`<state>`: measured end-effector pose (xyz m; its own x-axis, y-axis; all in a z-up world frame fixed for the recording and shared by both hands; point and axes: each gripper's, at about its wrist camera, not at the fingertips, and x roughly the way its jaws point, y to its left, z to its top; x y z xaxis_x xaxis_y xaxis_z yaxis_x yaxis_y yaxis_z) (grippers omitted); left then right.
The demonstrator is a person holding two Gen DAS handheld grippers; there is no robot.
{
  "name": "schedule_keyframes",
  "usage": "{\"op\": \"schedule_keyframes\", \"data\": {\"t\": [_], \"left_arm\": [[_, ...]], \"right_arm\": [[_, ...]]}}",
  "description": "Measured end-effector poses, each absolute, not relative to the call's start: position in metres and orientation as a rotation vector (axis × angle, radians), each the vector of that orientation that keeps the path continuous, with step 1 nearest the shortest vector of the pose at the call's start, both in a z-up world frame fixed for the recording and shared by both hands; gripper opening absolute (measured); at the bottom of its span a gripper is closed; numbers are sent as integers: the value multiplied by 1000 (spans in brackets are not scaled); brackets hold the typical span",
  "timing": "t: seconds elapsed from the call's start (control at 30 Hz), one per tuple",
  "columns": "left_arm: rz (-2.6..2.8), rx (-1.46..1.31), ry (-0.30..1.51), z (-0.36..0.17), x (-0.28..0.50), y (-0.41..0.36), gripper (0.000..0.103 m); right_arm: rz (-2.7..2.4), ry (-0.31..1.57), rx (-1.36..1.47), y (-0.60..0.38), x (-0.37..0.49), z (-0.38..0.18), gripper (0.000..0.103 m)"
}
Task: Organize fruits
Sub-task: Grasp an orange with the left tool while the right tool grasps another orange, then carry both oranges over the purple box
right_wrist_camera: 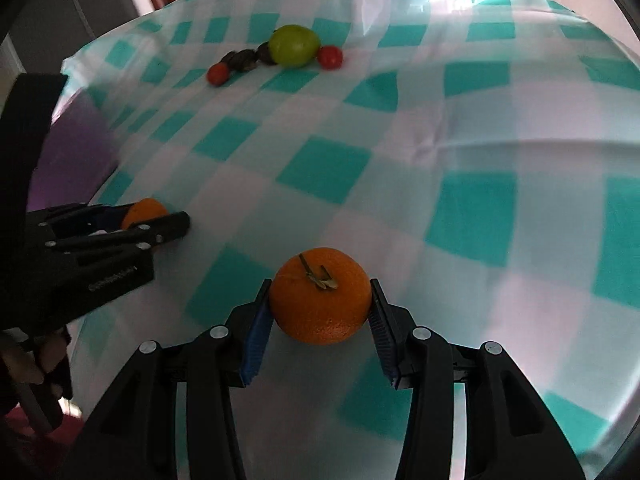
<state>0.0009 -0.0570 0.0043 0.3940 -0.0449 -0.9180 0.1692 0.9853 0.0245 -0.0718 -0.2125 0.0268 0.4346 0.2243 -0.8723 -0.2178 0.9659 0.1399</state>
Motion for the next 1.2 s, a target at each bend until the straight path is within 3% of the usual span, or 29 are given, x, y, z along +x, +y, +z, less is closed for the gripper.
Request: {"op": "schedule_keyframes", "data": {"t": [0.77,1.2], "left_arm": [[-266,245,1274,12,-83,-107,41],[-209,170,1244,32,-97,-71,41]], "right_arm": [[451,936,-38,-243,-135,107,45],[492,932,-55,-222,-143,110,45]]}}
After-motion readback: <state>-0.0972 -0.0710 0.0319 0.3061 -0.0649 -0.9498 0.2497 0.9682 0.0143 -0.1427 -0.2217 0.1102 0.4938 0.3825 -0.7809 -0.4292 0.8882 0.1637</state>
